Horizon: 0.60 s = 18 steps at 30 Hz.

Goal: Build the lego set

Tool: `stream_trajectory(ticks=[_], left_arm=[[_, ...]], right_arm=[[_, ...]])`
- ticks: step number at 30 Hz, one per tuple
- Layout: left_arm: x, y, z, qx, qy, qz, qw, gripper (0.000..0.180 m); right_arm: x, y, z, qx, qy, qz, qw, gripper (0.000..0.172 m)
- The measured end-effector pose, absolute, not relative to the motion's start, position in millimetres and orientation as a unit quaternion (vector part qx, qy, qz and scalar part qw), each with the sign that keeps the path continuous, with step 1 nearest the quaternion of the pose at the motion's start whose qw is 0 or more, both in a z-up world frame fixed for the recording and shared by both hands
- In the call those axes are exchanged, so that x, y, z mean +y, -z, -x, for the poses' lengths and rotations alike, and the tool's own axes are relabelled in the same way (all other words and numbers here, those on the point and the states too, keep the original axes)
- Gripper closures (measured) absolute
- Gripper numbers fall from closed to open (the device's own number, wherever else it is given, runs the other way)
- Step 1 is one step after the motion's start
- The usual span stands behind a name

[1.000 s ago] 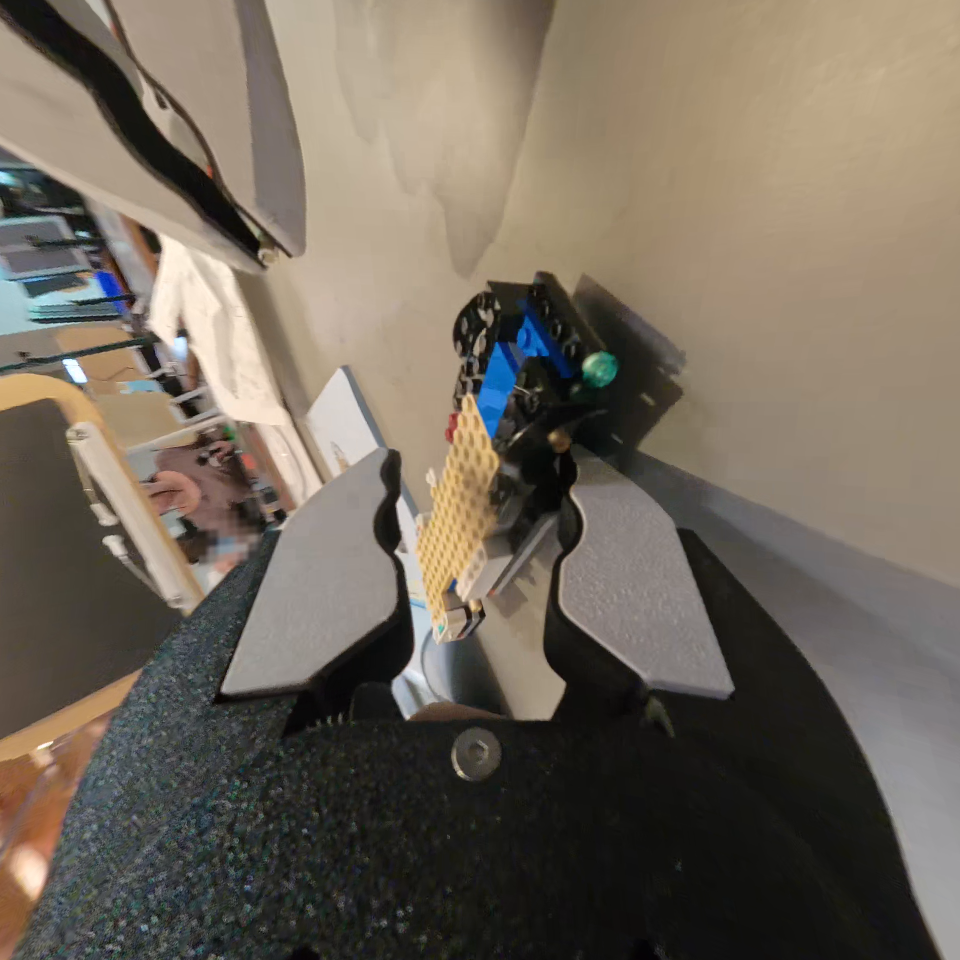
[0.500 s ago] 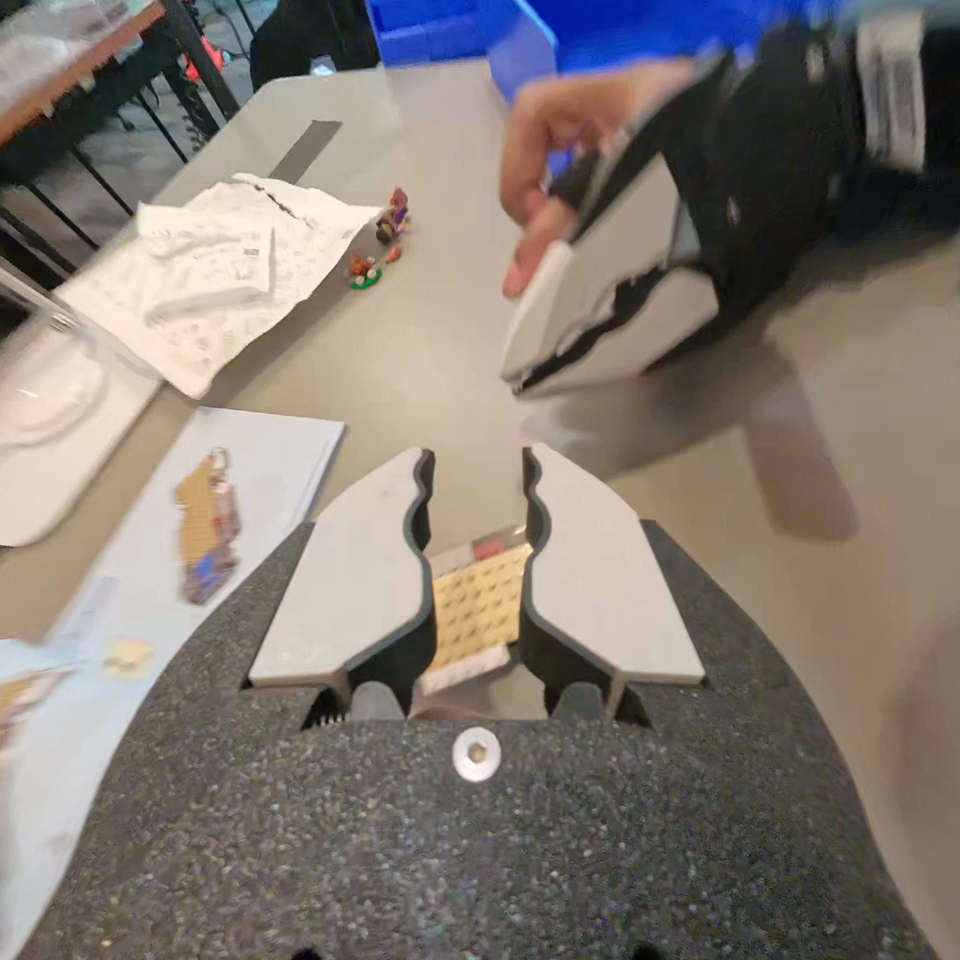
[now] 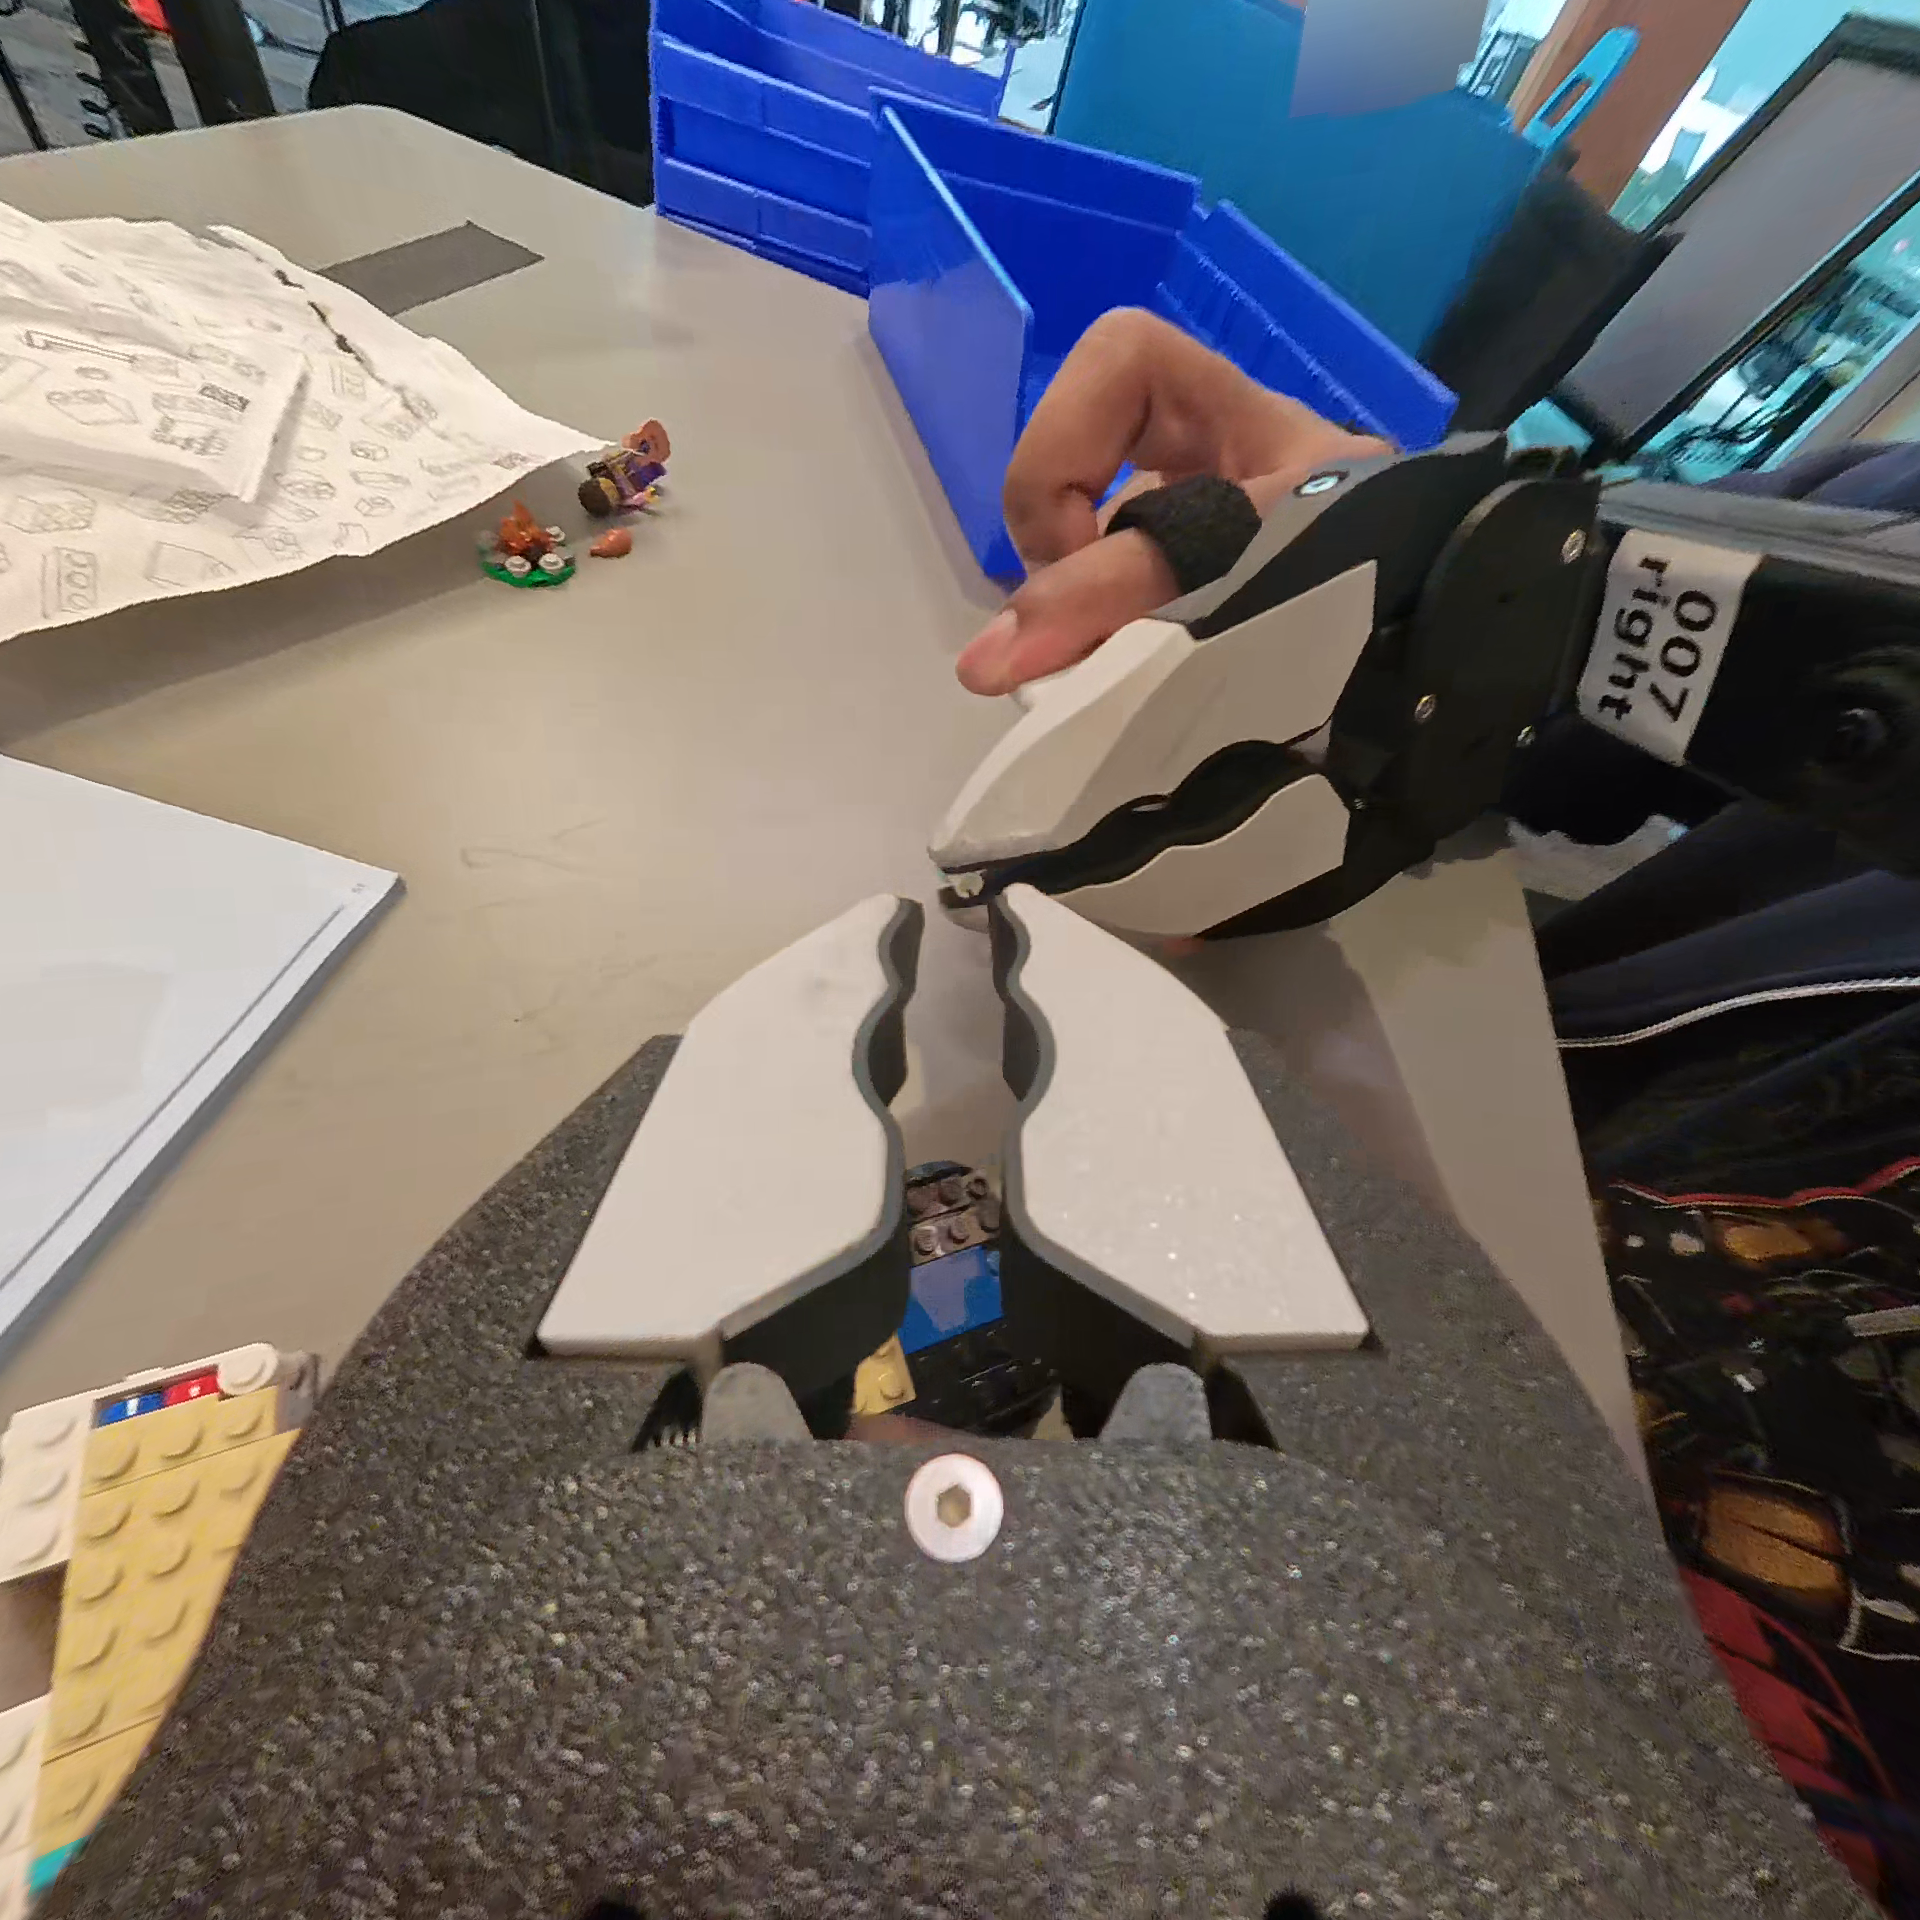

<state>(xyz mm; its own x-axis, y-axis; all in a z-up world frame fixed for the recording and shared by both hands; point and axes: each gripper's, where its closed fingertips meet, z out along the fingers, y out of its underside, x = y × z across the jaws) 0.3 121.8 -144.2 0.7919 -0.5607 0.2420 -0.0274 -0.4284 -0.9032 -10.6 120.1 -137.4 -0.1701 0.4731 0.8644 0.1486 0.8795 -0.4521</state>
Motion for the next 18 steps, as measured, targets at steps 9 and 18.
stream_trajectory(ticks=[9, 18], left_arm=[[118, 136, -5, 0.180, 0.312, 0.780, 0.511, 0.172], [114, 127, -6, 0.184, 0.353, 0.748, 0.531, 0.180]], right_arm=[[114, 129, 7, -0.743, -0.106, 0.165, 0.640, 0.166], [108, 119, 3, -0.726, -0.117, 0.136, 0.664, 0.166]])
